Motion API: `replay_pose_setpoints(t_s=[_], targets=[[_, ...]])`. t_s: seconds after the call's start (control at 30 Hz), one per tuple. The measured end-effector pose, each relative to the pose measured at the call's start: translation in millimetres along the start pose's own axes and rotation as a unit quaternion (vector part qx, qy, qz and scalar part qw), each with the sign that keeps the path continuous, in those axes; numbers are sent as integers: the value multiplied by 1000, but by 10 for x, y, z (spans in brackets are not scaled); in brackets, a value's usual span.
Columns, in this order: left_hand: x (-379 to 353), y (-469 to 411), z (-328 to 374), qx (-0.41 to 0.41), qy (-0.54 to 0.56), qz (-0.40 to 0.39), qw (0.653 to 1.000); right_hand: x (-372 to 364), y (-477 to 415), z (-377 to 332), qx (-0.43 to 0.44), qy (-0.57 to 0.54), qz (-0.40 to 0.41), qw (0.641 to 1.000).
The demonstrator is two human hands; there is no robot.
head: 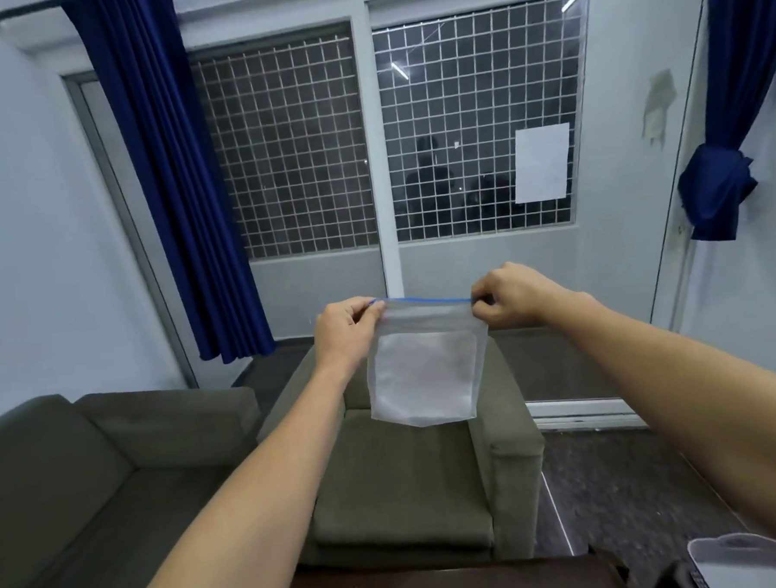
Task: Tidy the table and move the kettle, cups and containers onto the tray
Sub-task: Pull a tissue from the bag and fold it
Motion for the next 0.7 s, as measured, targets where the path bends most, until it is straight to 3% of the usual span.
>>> replay_pose_setpoints(t_s=[0.1,0.23,0.33,0.53,0.7], targets=[[22,-49,-95,26,-3,-6,1000,-48,-47,34,0,-8,4,1000],[-19,-92,-160,28,-97,-93,991,-106,-118,67,16,13,-15,1000],[-123,-36,-22,13,-189,-157,969,-134,-182,74,35,45,-36,998],[-591,73,354,-60,-356,-208,909,-232,-360,-58,93,77,-53,991],[-721,136,294,4,-303,-207,930,-328,-412,-102,114,61,-13,992]])
Point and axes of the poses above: each hand's wrist, its own y-axis away from the middle knuckle, its own x-axis out of the back of the hand, z = x × y, the point moved 6 cm from there along -y, towards the middle knuckle, and after that the axes turned 10 degrees about -y, right-handed, at the moved point
